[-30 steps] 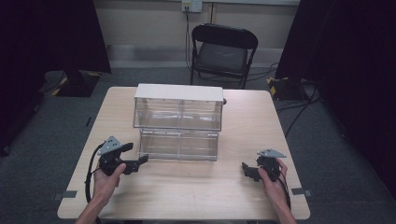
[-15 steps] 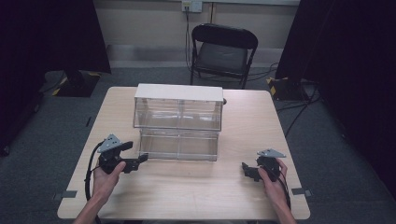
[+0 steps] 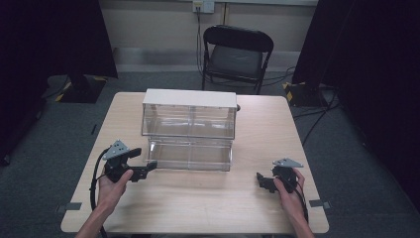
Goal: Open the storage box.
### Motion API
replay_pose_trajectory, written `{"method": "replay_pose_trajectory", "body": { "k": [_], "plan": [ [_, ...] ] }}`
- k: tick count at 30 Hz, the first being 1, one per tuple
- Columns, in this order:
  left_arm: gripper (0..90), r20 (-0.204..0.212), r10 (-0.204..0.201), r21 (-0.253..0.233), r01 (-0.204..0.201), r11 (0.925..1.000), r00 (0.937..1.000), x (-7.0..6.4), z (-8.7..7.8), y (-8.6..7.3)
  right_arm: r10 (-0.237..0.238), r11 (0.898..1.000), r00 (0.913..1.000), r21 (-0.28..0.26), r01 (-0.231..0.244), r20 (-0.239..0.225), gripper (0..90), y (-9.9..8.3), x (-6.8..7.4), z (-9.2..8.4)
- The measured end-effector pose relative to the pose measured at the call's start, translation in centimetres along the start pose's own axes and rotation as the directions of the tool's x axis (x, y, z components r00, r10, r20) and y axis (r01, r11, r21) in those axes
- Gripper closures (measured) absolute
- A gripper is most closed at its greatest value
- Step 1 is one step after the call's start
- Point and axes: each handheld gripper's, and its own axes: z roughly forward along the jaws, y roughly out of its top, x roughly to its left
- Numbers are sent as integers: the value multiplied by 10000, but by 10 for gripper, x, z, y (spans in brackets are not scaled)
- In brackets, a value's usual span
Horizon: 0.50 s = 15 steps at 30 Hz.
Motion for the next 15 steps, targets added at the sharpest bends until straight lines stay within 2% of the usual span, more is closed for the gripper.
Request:
{"method": "replay_pose_trajectory", "body": {
  "k": [4,15],
  "plan": [
    [157,-46,120,-14,-120,9999,9999,1,-1,4,0,10000,10000,0,0,2,130,0,0,0],
    [157,-28,80,-68,-81,9999,10000,1,1,7,2,10000,10000,0,-2,1,130,0,0,0]
  ]
}}
